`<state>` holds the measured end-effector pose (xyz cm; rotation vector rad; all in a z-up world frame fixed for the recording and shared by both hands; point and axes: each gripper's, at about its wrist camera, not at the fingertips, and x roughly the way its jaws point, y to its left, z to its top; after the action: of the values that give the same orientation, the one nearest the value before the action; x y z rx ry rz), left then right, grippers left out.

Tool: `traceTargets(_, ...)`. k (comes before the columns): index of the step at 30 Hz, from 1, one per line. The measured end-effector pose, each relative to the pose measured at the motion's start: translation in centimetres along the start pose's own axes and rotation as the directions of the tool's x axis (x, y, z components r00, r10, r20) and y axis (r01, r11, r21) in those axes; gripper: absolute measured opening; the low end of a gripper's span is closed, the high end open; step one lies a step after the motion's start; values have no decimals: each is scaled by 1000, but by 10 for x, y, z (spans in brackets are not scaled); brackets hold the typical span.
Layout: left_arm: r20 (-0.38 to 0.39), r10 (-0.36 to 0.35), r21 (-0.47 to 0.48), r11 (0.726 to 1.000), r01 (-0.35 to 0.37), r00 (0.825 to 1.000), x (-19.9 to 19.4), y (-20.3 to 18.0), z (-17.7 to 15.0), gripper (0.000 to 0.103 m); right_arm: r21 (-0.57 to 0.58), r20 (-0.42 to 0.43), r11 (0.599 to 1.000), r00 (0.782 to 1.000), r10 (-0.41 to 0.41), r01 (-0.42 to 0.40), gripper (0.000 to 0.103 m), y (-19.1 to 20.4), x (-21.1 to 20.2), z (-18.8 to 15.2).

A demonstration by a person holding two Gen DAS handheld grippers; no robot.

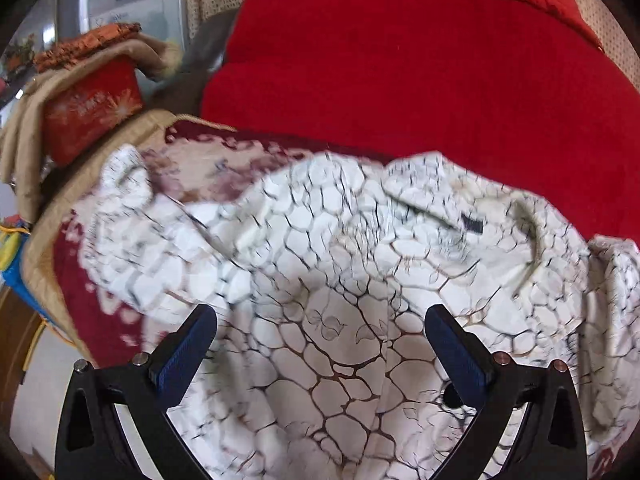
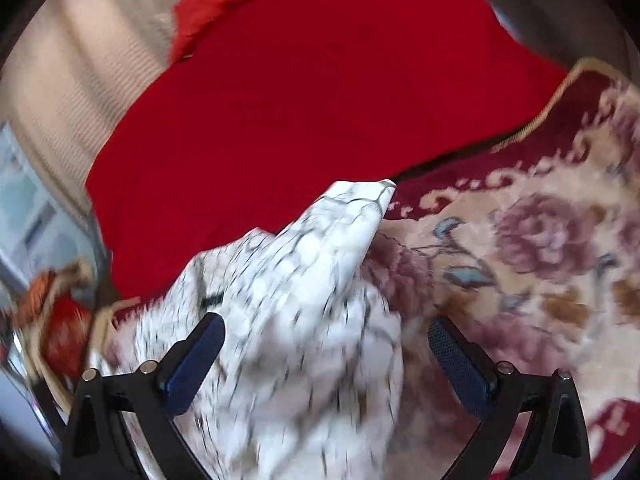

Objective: Fold large clothes

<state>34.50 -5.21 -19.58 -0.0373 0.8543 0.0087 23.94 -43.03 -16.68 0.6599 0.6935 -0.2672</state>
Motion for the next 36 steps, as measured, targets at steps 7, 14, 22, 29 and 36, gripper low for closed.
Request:
traceTargets(7,8,8,5,1000,-8,1000,10,4,8,103,194,-29,974,991,129,-121,69,-23,63,32)
traceTargets(14,69,79,-41,996,-76,994,2,27,12,103,-84,38,972,974,223,-220,35,46,41,19)
traceTargets(22,132,123,-179,979,-98,984,-10,72,14,103,-193,-187,787,810,556,-585,82,131,21,-40)
traceTargets(29,89,-144,-236,958,161,986,5,69,12,103,-253,-52,868,902,429,-427,81,111,-8,-39)
traceTargets(36,-36,-487,-284,842,458,873,51,11,30,103,-118,-17,931,938,347,-346,79,48,-4,-18)
